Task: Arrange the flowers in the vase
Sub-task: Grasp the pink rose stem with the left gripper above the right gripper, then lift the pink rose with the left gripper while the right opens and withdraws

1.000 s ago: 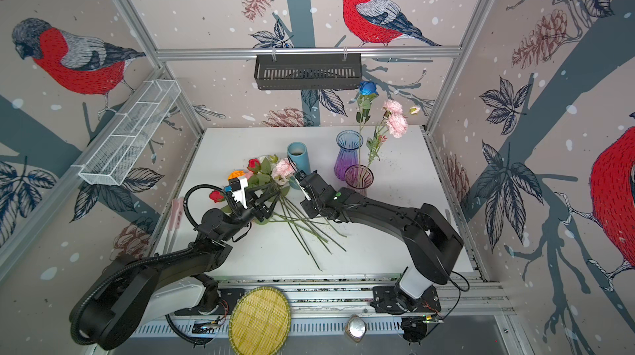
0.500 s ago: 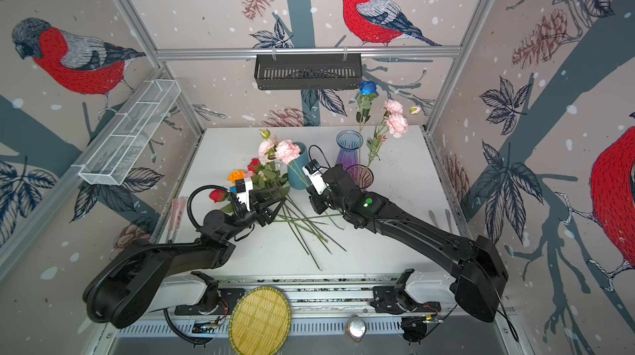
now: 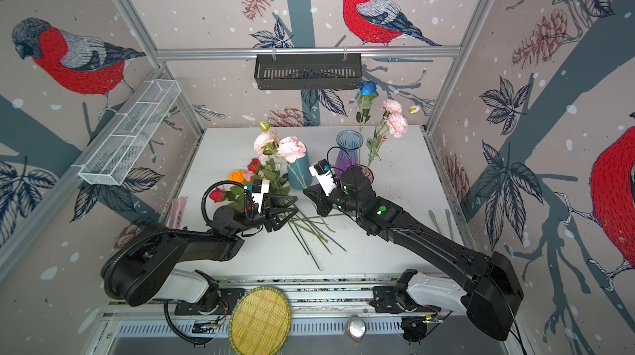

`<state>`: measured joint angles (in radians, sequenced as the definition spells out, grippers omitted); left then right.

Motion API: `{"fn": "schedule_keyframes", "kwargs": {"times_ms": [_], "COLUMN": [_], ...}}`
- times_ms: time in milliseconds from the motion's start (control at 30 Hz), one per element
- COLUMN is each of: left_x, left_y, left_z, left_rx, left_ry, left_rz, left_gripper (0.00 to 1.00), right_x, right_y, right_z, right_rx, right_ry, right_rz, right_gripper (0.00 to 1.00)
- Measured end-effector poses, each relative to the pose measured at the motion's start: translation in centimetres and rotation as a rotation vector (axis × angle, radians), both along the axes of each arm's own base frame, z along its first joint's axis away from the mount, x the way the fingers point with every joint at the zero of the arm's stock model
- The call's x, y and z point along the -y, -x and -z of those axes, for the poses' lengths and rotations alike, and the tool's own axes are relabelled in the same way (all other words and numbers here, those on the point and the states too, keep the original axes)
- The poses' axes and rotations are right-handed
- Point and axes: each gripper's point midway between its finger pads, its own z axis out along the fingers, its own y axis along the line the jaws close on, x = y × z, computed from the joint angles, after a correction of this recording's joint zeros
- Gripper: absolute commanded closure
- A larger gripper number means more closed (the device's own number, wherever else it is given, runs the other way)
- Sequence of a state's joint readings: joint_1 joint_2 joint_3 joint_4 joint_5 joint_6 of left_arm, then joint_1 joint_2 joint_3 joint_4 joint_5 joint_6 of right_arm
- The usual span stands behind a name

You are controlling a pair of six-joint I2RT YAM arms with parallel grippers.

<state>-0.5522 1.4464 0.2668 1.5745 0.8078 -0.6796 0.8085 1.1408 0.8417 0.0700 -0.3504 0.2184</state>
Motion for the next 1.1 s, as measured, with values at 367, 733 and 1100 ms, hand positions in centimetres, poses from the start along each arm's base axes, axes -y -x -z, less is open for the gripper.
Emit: {"fn": "schedule_keyframes", "kwargs": {"times_ms": [367,733,1100], "left_x": [1.0,1.1,1.0], "left_y": [0.3,0.7,0.8], "left_z": [0.3,0.2,-0.3], "left_rx": [-0.020,-0.022,-0.007], "left_ry": [-0.012,-0.012,-0.004], "left_rz": [0.068,0.092,0.091], "left_gripper": [0.52,0.59,0.65], "right_x": [-1.9,-3.3,-3.9], "right_y": [1.7,2.3,2.6], "right_z": [-2.1,-1.1,-0.3], "right_rx": [-0.030,-0.069,-0.087], "right_ry": [-0.149,-0.152,-0.139], "right_rz": [-0.128,-0.178,-0.200], "right_gripper": [0.98,0.98,0.98]}}
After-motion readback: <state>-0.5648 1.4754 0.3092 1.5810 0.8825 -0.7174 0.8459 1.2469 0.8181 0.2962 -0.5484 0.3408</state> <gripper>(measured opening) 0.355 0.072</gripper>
